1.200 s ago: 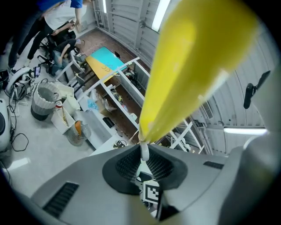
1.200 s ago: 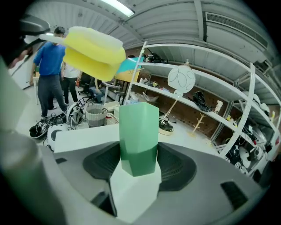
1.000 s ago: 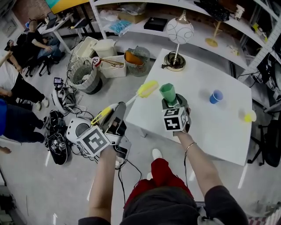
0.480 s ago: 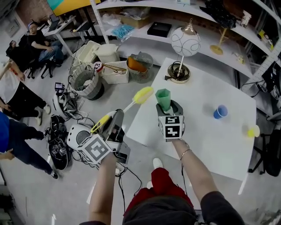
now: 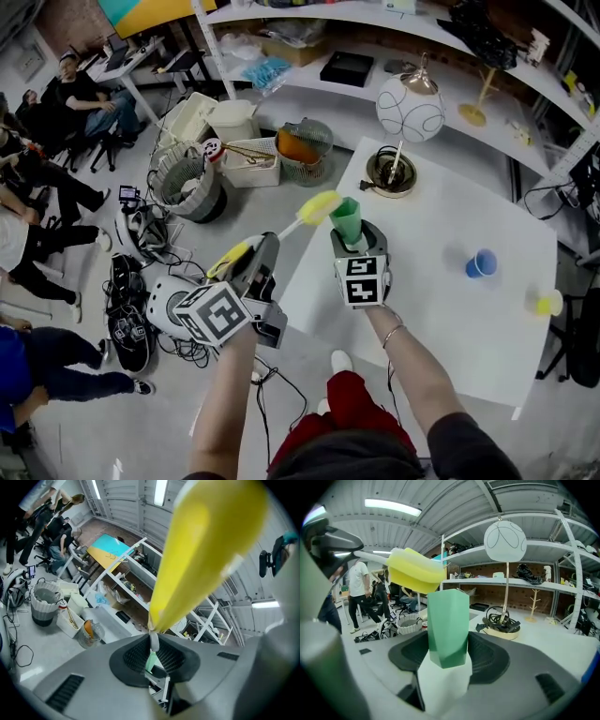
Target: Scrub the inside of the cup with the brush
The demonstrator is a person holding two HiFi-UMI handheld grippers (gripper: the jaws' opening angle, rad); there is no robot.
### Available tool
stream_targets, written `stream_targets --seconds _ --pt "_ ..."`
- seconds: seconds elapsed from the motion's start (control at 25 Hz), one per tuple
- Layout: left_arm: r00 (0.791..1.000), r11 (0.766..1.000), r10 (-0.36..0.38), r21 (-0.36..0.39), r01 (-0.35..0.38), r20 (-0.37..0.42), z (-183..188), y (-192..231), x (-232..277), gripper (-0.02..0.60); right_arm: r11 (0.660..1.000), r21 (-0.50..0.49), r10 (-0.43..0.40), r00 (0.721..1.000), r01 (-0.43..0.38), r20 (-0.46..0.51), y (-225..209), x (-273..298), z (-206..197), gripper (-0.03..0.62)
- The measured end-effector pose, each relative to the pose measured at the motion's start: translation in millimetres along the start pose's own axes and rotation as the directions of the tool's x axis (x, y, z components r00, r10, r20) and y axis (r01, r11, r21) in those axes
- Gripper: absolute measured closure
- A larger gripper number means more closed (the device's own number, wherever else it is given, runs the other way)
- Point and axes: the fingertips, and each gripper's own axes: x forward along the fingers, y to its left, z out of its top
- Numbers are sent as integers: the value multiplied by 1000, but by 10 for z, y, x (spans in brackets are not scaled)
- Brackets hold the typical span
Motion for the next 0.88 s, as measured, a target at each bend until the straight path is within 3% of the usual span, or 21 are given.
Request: stream_targets --seconds 0.32,0.88 --pt "996 1000 9 14 -8 -86 -98 144 318 537 1000 -20 -24 997 22 -69 -86 272 -87 321" --pt "990 1000 -5 0 5 -140 -212 212 464 537 999 -11 -44 987 43 -152 -184 419 -224 321"
